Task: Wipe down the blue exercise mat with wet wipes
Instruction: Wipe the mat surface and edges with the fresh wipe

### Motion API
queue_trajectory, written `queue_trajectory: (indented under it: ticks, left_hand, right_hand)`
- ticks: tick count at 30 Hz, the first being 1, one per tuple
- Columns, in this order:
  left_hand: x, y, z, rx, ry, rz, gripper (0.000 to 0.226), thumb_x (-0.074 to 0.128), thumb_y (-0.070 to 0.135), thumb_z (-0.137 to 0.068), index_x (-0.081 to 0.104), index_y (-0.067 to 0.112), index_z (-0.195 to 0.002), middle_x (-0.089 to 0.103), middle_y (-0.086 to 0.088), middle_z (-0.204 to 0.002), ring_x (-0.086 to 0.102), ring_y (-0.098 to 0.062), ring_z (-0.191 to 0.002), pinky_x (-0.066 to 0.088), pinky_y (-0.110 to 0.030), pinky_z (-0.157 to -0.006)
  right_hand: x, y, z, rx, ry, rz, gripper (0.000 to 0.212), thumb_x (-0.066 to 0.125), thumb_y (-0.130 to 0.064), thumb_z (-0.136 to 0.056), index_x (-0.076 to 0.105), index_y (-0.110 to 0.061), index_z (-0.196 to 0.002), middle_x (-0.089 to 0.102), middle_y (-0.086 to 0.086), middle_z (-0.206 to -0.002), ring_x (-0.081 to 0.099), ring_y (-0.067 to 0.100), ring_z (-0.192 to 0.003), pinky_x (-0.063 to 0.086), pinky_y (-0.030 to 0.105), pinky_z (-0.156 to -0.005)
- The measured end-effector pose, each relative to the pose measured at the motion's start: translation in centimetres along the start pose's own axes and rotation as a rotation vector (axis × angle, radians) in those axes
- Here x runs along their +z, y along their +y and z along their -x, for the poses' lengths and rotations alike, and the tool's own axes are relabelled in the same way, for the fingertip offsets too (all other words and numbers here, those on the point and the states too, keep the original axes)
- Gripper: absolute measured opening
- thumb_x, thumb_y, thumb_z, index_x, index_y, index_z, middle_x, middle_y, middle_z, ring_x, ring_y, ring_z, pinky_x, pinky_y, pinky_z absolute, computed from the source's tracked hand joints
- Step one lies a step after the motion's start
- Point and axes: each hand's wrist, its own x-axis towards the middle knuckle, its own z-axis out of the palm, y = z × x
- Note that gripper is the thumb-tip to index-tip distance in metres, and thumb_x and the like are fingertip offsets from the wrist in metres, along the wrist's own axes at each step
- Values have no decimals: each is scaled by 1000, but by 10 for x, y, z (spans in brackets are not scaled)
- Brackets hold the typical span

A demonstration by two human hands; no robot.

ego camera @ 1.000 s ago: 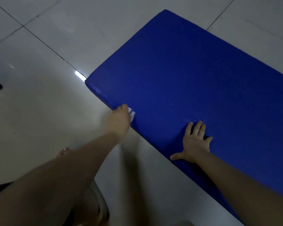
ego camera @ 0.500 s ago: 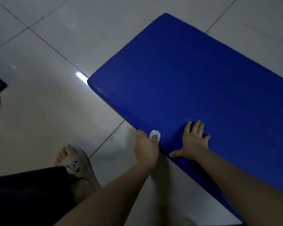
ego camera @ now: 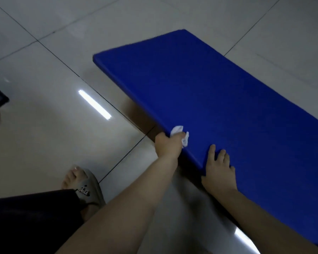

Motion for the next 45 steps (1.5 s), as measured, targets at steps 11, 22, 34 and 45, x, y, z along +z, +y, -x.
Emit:
queue_trajectory:
  ticks: [11,22,34,45]
  left_hand:
    - [-127,127,-143,7,161,-307,50,83,26,-84,61,7,-125,67,-5,-111,68,-19,-90,59,-30,-81]
    - [-146,88,-175,256,471,-719,65,88,47,-72,50,18,-116,50,0,-117,61,-21,-96,57,-35,-86]
    - [-137,85,-183,425,331,-730,15,70,22,-94,57,14,-91,63,-2,-90,61,-16,-81,47,-21,-67]
    - [-155,113,-179,480,134,-1267,23,55,24,-98,66,6,-89,63,-8,-92,63,-27,-89,53,-37,-84]
  right_hand:
    - [-51,-118,-79,-197,-215,-207,97,59,-79,-80,31,-19,-152,39,12,-149,45,30,-131,50,43,-89]
    - [-5,-41,-111,-97,-476,-236,105,72,-67,-77,27,-7,-151,41,16,-147,51,28,-128,49,40,-99]
    - [-11,-49,-116,-75,-484,-257,121,77,-62,-75,7,-5,-156,24,20,-157,42,34,-136,48,41,-102]
    - [-11,-51,-121,-77,-479,-249,123,80,-64,-69,16,-4,-155,35,16,-153,44,31,-134,48,41,-102]
